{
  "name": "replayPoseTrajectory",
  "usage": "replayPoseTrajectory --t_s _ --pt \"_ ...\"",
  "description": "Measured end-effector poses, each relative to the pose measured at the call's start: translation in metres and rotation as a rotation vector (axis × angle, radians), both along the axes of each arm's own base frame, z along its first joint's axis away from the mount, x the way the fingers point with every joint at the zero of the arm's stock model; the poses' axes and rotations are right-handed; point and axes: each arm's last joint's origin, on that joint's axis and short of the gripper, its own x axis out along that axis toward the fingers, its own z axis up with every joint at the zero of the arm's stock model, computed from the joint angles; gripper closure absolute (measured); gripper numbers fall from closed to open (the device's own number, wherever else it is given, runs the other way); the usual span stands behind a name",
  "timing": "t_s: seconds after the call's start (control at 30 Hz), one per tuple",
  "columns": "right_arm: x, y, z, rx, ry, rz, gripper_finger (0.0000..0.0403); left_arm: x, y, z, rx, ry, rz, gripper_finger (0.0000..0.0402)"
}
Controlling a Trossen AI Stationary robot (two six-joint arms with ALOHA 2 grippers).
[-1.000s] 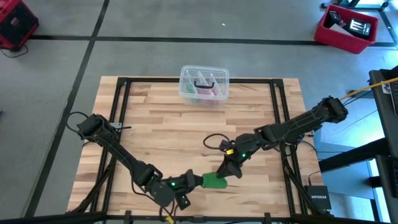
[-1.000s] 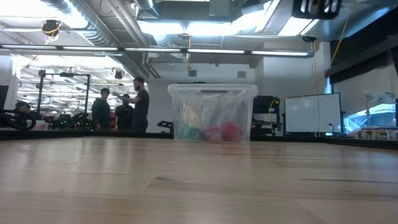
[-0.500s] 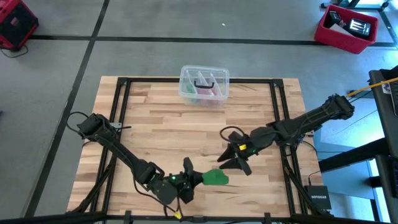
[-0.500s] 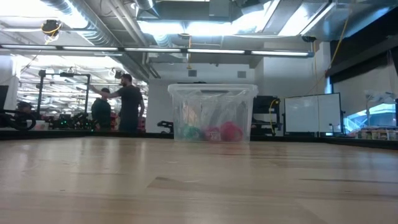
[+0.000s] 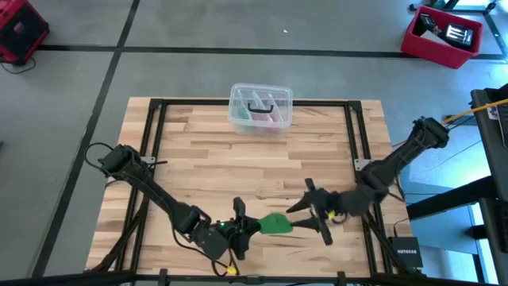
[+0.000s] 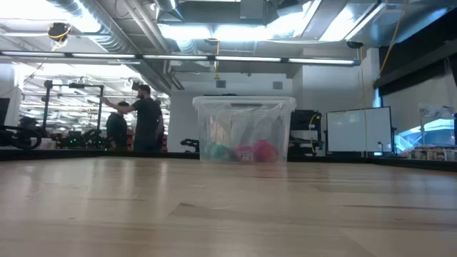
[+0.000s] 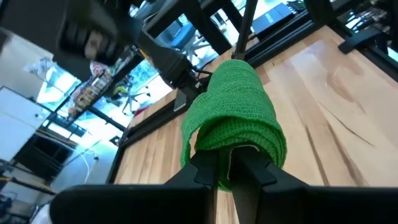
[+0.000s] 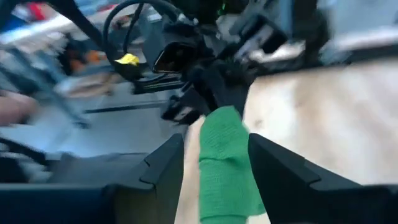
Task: Roll bandage
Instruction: Roll the green bandage
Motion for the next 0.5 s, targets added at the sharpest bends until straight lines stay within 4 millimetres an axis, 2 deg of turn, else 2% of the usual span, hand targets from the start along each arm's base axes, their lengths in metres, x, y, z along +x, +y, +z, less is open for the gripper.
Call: replayPoseTrajectory --t_s 0.13,0.23,0.37,0.5 --pt "-0.005 0.024 -0.008 -0.213 -0.086 -0.05 0.0219 0.003 0.004 0.0 -0.043 -0.012 0.024 0.0384" --pt "-0.002 0.036 -0.014 -0.274 -0.117 -0.008 0.0219 0.005 0.007 0.0 -0.07 -0.02 0.04 0.0384" --pt "0.003 0.04 -0.018 -0.284 -0.123 0.029 0.0219 0.007 0.011 0.0 -0.104 -0.03 0.059 0.0384" --pt "0.003 0.037 -0.02 -0.368 -0.119 -0.037 0.0216 0.01 0.015 0.0 -0.12 -0.036 0.074 0.0384"
